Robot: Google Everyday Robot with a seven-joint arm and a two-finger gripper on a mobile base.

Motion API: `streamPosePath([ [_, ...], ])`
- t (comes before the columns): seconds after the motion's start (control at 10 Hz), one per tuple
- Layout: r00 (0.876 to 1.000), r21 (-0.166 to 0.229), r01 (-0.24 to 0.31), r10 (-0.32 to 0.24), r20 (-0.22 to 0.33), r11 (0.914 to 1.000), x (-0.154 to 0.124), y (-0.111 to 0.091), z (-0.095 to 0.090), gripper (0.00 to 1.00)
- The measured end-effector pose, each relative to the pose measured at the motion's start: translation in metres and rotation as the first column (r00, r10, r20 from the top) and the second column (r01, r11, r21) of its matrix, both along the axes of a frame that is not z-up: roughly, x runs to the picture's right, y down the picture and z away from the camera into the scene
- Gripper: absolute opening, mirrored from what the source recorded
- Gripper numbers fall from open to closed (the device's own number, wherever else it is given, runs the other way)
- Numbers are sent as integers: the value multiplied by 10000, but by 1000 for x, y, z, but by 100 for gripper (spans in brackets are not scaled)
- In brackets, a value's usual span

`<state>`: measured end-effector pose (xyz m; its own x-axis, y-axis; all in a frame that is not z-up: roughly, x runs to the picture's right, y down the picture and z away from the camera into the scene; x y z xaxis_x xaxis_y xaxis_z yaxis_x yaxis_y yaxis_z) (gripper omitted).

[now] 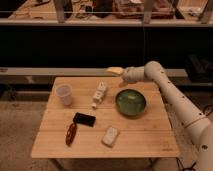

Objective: Place the ceramic cup in the ceramic bowl

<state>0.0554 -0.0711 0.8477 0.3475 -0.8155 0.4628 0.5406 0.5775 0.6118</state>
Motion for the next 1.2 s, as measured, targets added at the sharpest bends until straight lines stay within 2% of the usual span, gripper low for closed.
streamPosePath([
  [0.1, 9977, 20, 483, -484, 475, 9988, -18, 4, -9, 80],
  [0.2, 9902, 61, 1025, -1026, 949, 9947, -38, 9, -17, 80],
  [0.3, 9730, 191, 1767, -1776, 1476, 9841, -64, 14, -26, 80],
  [0.5, 9473, 450, 2534, -2573, 1907, 9663, -93, 15, -31, 80],
  [0.6, 9382, 660, 2774, -2850, 1962, 9585, -107, 12, -31, 80],
  [0.7, 9355, 930, 2858, -2987, 1888, 9538, -122, 8, -27, 80],
  [0.9, 9479, 1368, 2561, -2764, 1585, 9569, -137, -4, -19, 80],
  [1.1, 9743, 1570, 1612, -1825, 1319, 9743, -147, -10, -9, 80],
  [1.2, 9813, 1440, 1159, -1358, 1367, 9828, -151, -5, -7, 80],
])
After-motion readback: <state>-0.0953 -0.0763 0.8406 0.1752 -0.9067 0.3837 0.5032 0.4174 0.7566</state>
